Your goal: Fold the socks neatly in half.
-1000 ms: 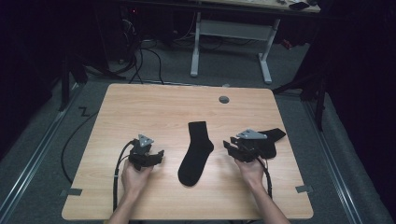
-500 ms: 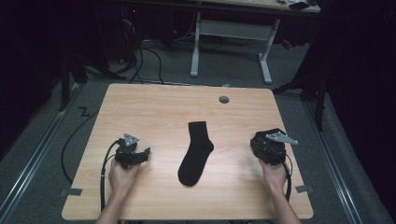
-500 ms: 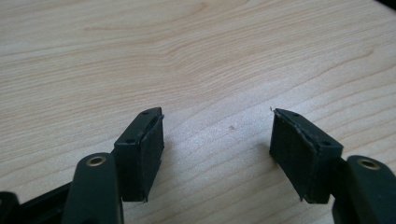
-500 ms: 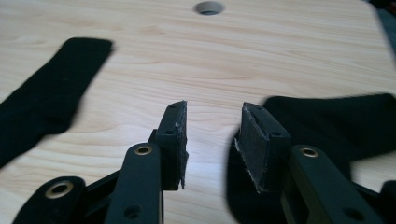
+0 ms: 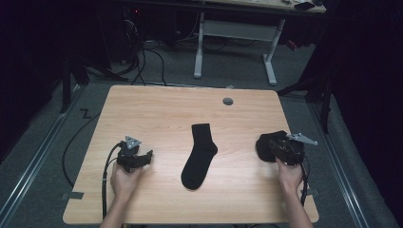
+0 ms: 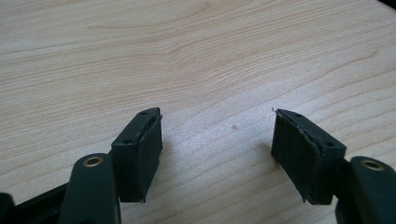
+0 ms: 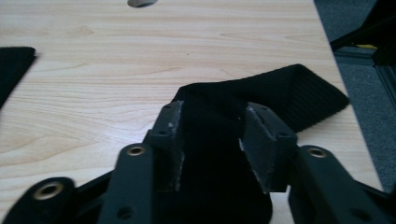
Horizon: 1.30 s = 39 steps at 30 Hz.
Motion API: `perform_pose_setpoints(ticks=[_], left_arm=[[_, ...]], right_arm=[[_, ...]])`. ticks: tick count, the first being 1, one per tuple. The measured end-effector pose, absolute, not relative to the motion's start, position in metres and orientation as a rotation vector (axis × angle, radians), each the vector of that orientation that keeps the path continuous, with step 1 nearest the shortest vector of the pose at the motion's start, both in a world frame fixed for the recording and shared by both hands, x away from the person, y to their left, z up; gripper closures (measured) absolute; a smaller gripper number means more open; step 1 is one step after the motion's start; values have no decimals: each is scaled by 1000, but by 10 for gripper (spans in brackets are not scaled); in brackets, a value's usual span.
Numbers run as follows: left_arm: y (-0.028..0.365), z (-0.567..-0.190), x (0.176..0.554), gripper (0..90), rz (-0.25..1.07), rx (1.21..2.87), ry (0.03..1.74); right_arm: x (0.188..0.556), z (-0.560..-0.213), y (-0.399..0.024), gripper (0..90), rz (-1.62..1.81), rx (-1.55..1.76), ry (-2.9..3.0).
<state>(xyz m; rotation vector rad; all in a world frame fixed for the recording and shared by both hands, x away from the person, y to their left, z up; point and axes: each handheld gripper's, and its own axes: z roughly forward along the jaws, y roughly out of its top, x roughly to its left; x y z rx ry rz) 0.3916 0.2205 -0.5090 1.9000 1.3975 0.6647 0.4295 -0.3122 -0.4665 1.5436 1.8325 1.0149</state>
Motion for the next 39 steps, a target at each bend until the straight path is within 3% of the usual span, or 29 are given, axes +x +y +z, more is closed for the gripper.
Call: perform_pose_setpoints(ticks=[4, 7, 10, 11, 13, 14, 19, 29, 39], left_arm=[[221, -509, 392, 325, 666, 1899, 1405], [221, -509, 392, 325, 667, 1899, 1405], [221, -509, 392, 325, 667, 1899, 1405], [221, -509, 392, 325, 667, 1899, 1405], [221, -509, 392, 323, 668, 1897, 1408], [221, -509, 392, 322, 668, 1897, 1408], [221, -509, 392, 322, 668, 1896, 1409], [221, -509, 392, 321, 668, 1896, 1411], [220, -509, 392, 308, 662, 1906, 1398]], right_arm=[[446, -472, -311, 475, 1014, 1581, 1855], [452, -478, -310, 467, 985, 1614, 1880], [457, -496, -305, 618, 852, 1649, 1961], [457, -496, -305, 618, 852, 1649, 1961], [450, -498, -307, 833, 900, 1620, 1967], [448, -498, -308, 857, 895, 1601, 1984], [442, -492, -310, 870, 932, 1548, 1995], [420, -430, -306, 872, 1128, 1333, 1977], [410, -390, -287, 872, 1324, 1204, 1962]])
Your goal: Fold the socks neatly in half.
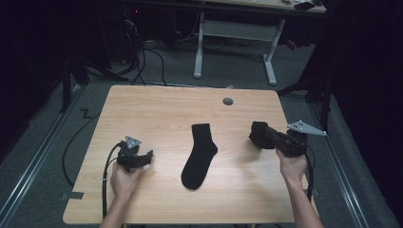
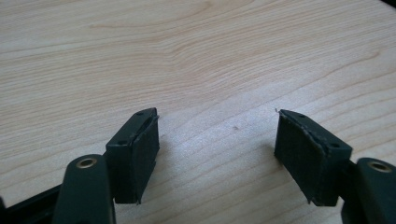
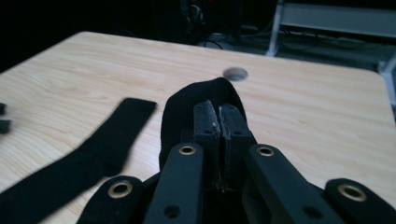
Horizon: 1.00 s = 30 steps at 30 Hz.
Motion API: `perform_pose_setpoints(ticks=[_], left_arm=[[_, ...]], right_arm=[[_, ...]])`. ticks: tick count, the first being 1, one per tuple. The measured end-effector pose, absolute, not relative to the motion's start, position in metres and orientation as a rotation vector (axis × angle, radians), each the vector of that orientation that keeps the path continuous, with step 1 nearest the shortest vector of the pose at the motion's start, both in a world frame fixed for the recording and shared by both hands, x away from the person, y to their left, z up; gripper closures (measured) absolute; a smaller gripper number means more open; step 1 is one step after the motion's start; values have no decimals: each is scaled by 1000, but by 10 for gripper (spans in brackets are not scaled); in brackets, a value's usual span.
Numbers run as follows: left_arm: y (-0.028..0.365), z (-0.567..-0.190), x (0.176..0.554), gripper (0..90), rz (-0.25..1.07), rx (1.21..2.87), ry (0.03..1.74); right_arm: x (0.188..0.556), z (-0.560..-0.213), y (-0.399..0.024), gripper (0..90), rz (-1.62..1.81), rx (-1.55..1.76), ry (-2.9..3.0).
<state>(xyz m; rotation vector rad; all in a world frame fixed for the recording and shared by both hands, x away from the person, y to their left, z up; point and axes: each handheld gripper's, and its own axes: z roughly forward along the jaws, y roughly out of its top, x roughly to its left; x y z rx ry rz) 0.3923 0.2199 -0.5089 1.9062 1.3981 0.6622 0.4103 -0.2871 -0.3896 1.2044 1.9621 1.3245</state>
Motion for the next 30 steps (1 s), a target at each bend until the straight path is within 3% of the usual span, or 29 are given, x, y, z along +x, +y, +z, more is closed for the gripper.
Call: perform_pose_setpoints(ticks=[8, 30], left_arm=[[219, -509, 392, 302, 659, 1910, 1388], [219, -509, 394, 307, 664, 1907, 1395]], right_arm=[[413, -368, -257, 871, 1371, 1115, 2017], [456, -378, -183, 870, 1400, 1045, 2184]])
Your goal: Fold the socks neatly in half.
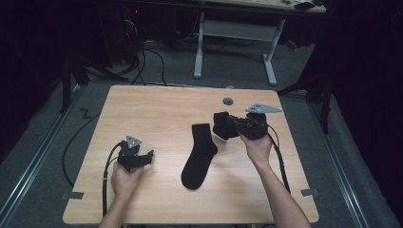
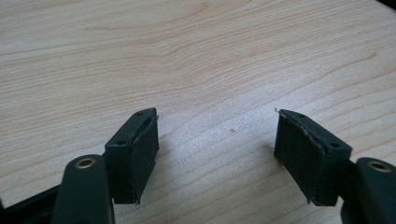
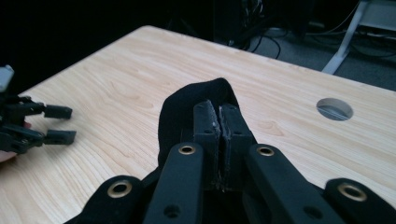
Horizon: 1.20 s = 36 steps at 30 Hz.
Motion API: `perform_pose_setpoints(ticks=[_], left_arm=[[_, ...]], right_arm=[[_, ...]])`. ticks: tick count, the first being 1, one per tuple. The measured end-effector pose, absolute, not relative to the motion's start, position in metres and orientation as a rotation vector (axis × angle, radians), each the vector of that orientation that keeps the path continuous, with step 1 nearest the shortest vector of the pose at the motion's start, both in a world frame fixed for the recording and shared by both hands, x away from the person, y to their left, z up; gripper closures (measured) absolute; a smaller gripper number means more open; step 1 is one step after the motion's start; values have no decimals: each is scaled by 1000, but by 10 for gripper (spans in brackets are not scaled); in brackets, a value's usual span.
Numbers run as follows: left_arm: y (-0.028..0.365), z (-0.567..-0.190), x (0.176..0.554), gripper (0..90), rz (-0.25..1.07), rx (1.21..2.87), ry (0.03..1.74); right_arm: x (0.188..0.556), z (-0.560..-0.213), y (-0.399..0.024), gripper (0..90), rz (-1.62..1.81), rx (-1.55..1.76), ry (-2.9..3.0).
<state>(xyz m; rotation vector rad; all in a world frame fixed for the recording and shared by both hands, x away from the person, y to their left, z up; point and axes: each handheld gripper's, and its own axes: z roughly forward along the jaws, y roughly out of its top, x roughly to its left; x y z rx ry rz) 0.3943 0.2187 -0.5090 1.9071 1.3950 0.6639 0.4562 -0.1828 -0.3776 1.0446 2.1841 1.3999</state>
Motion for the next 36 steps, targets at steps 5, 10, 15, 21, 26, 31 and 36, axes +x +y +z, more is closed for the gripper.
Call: perform_pose_setpoints(ticks=[5, 10, 15, 21, 26, 31, 36], left_arm=[[219, -509, 395, 307, 664, 1907, 1395], [218, -509, 395, 307, 664, 1907, 1395], [219, -509, 395, 307, 663, 1907, 1395], [218, -509, 394, 314, 669, 1904, 1400], [218, -509, 394, 315, 669, 1904, 1401], [218, -509, 393, 314, 669, 1901, 1407], [217, -509, 392, 311, 672, 1896, 1413]], right_arm=[[468, -376, -167, 871, 1351, 1021, 2215], [478, -372, -156, 870, 1346, 1006, 2209], [489, -369, -141, 871, 1365, 1005, 2204], [483, -391, -121, 870, 1332, 956, 2337], [469, -409, -121, 868, 1338, 984, 2390], [451, -419, -121, 867, 1324, 1013, 2415], [434, -432, -120, 866, 1289, 1034, 2429]])
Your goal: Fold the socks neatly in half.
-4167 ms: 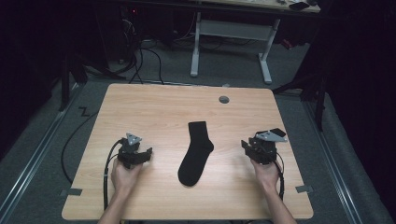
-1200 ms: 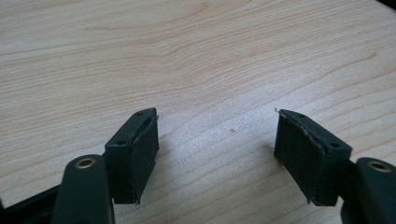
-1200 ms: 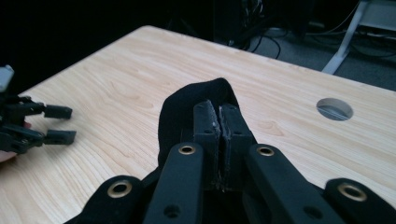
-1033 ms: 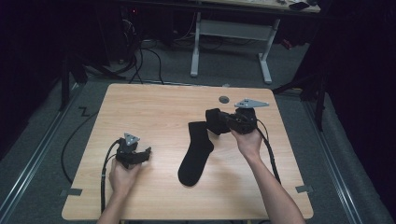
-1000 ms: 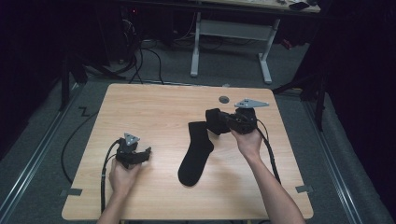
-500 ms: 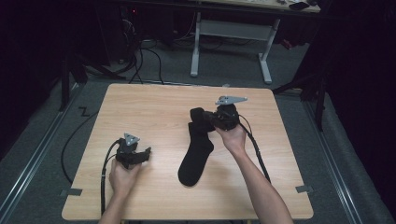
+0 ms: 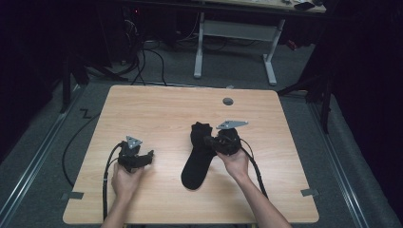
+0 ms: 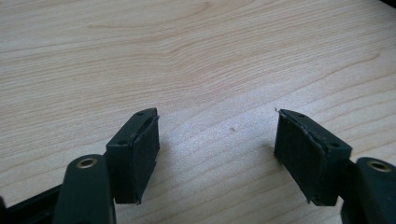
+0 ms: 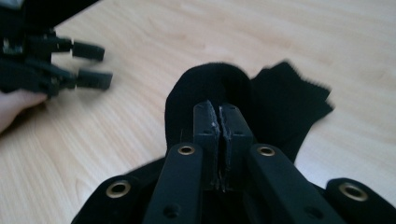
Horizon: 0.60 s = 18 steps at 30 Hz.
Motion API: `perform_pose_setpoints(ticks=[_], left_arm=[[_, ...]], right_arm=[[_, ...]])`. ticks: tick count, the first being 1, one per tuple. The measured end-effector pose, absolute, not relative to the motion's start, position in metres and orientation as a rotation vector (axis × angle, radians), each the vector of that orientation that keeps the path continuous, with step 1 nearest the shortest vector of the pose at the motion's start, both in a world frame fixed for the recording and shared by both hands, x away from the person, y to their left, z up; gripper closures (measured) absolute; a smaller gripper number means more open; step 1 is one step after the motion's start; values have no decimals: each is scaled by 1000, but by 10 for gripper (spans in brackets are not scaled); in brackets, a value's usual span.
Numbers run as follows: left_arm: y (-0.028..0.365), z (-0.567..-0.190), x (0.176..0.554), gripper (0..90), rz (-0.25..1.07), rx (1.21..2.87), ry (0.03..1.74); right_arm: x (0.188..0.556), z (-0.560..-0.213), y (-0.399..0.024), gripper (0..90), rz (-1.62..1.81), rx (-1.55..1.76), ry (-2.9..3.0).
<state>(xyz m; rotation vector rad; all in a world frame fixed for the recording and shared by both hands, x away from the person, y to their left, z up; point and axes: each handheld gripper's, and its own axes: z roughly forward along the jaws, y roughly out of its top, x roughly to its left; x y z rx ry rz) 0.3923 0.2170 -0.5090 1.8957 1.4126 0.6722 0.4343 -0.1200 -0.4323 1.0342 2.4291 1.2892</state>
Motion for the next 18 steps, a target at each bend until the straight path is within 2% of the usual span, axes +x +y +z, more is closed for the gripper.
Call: perform_pose_setpoints(ticks=[8, 10, 14, 18], left_arm=[[212, -509, 390, 287, 653, 1916, 1381], [208, -508, 388, 286, 614, 1910, 1378], [198, -505, 383, 294, 550, 1911, 1358], [170, -497, 372, 297, 547, 1975, 1235]], right_arm=[[423, -465, -117, 859, 1239, 1084, 2456], [423, -473, -116, 849, 1218, 1087, 2463], [424, -485, -116, 759, 1169, 1107, 2455], [422, -487, -121, 669, 1184, 1120, 2434]])
